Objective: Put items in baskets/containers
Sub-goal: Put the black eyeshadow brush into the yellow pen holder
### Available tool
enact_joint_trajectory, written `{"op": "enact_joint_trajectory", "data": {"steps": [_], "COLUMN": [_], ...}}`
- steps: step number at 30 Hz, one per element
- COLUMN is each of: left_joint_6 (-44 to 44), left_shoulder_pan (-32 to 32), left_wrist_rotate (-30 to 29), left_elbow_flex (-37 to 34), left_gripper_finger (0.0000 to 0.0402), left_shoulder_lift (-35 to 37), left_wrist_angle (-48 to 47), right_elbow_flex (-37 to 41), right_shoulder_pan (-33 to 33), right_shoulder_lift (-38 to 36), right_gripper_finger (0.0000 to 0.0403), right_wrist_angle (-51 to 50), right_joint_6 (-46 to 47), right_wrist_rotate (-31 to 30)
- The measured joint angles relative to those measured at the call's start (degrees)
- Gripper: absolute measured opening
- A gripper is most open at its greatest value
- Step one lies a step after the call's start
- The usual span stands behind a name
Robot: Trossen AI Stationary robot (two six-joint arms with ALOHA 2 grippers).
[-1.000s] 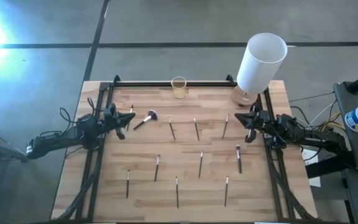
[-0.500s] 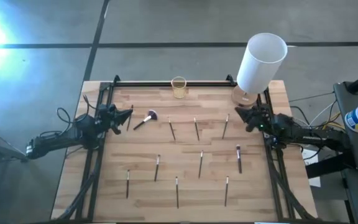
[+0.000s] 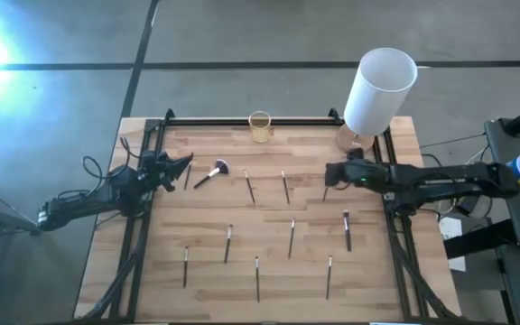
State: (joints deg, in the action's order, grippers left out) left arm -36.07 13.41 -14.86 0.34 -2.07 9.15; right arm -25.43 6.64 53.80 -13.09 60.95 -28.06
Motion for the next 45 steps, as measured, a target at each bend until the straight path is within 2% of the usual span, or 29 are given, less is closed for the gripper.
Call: {"op": "enact_joint_trajectory", "data": {"steps": [7, 13, 17, 21, 26, 30, 35, 45], "left_joint_6": [-0.8, -1.1, -0.6, -4.1, -4.4, -4.5, -3.2, -2.8], "left_shoulder_pan": [0.0, 0.0, 0.0, 0.0, 0.0, 0.0, 0.0, 0.0], "left_wrist_rotate": [0.8, 0.5, 0.5, 0.4, 0.4, 0.4, 0.4, 0.4], "left_elbow_flex": [0.0, 0.0, 0.0, 0.0, 0.0, 0.0, 0.0, 0.0], "left_gripper_finger": [0.0000, 0.0000, 0.0000, 0.0000, 0.0000, 0.0000, 0.0000, 0.0000], "left_shoulder_lift": [0.0, -0.1, -0.2, -0.4, -0.4, -0.4, -0.5, -0.5], "left_wrist_angle": [-1.8, -2.8, -4.3, -5.6, -5.6, -5.6, -5.8, -6.1], "right_elbow_flex": [-3.9, -5.2, -5.3, -6.6, -11.7, -17.2, -17.8, -17.6], "right_shoulder_pan": [-2.6, -2.2, -0.3, 2.6, 5.7, 6.5, 9.2, 12.7], "right_shoulder_lift": [14.3, 20.0, 22.5, 25.1, 27.7, 28.3, 31.3, 38.8], "right_gripper_finger": [0.0008, 0.0014, 0.0045, 0.0090, 0.0141, 0.0161, 0.0158, 0.0112], "right_wrist_angle": [-0.2, -0.1, -0.2, -0.9, -12.1, -23.5, -25.7, -22.2], "right_joint_6": [10.0, 18.7, 22.3, 23.3, 21.1, 20.7, 20.6, 20.0], "right_wrist_rotate": [5.0, 8.6, 10.2, 11.3, 11.6, 6.8, 5.6, 3.8]}}
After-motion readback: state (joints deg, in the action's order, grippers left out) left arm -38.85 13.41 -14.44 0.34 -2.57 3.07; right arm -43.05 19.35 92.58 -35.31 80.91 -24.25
